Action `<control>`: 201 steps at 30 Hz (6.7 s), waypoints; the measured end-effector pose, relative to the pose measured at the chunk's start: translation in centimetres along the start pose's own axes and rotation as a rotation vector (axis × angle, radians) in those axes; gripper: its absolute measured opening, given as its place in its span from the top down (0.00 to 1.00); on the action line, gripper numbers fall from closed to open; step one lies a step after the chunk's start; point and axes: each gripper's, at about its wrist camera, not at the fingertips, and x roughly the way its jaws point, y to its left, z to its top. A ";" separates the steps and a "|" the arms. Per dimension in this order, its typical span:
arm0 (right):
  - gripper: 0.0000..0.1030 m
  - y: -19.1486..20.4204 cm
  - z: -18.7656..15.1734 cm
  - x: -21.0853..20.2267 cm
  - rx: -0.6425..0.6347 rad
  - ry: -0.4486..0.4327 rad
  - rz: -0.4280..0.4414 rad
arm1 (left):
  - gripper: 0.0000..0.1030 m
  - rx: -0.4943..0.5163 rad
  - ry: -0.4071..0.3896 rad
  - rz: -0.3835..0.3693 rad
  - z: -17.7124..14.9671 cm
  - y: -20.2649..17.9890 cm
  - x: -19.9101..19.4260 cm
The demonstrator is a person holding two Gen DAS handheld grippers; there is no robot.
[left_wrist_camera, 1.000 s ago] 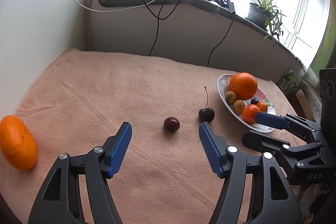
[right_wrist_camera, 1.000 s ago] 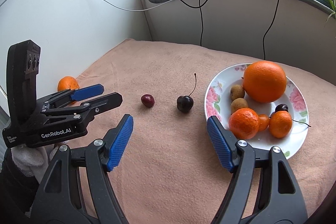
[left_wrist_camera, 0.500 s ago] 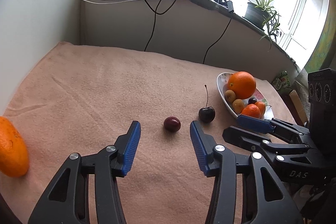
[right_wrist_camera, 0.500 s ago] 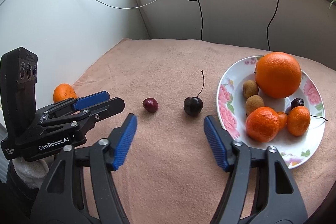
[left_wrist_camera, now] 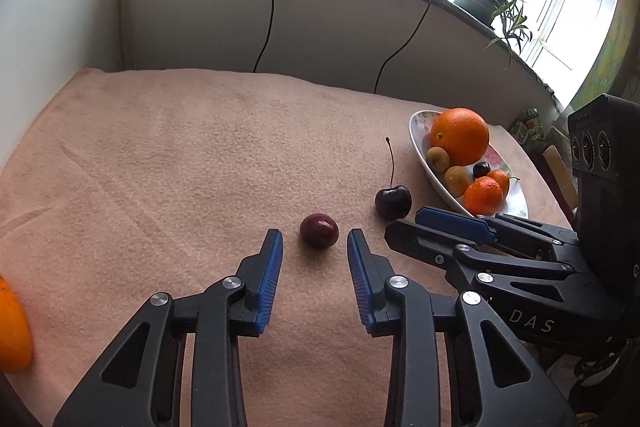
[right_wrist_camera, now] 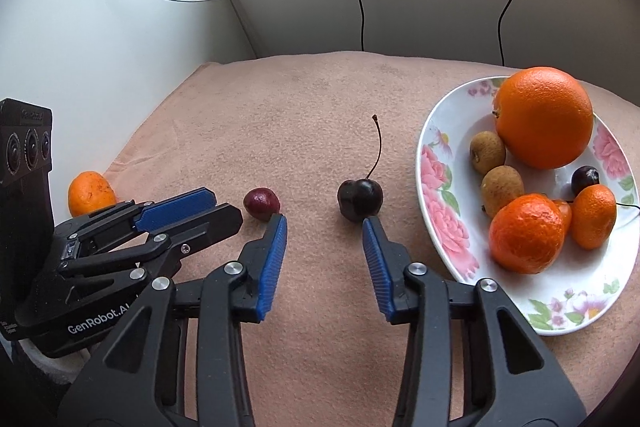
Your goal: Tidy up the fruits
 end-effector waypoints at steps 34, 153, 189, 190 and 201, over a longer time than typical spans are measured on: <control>0.68 0.7 0.7 2.2 0.090 -0.023 -0.172 | 0.81 0.024 0.049 -0.053 0.6 1.2 1.8; 0.74 -12.3 -0.7 -7.9 0.095 -0.126 -0.116 | 0.78 0.140 -0.021 -0.061 2.4 -13.1 2.7; 0.47 -10.1 -0.7 -11.4 0.079 -0.222 -0.060 | 0.23 0.108 -0.125 0.119 1.2 -11.4 -2.7; 0.47 -9.7 -0.6 -11.3 0.069 -0.218 -0.056 | 0.23 0.105 -0.131 0.125 1.2 -11.1 -3.1; 0.10 -2.9 1.2 -10.5 -0.125 -0.216 -0.082 | 0.21 0.027 -0.194 0.230 -0.1 -6.6 -7.7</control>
